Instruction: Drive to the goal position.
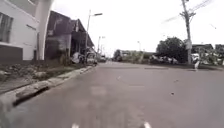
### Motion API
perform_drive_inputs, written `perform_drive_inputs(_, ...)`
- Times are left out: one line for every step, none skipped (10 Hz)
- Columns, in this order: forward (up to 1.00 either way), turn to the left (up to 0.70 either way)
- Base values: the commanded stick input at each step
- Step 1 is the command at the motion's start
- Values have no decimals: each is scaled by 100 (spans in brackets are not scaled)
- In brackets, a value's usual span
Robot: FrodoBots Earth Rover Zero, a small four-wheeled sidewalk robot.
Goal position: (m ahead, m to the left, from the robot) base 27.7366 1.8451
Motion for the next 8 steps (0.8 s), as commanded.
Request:
perform_drive_inputs(70,11)
perform_drive_inputs(70,32)
perform_drive_inputs(70,15)
perform_drive_inputs(70,1)
perform_drive_inputs(70,3)
perform_drive_inputs(70,7)
perform_drive_inputs(70,32)
perform_drive_inputs(70,33)
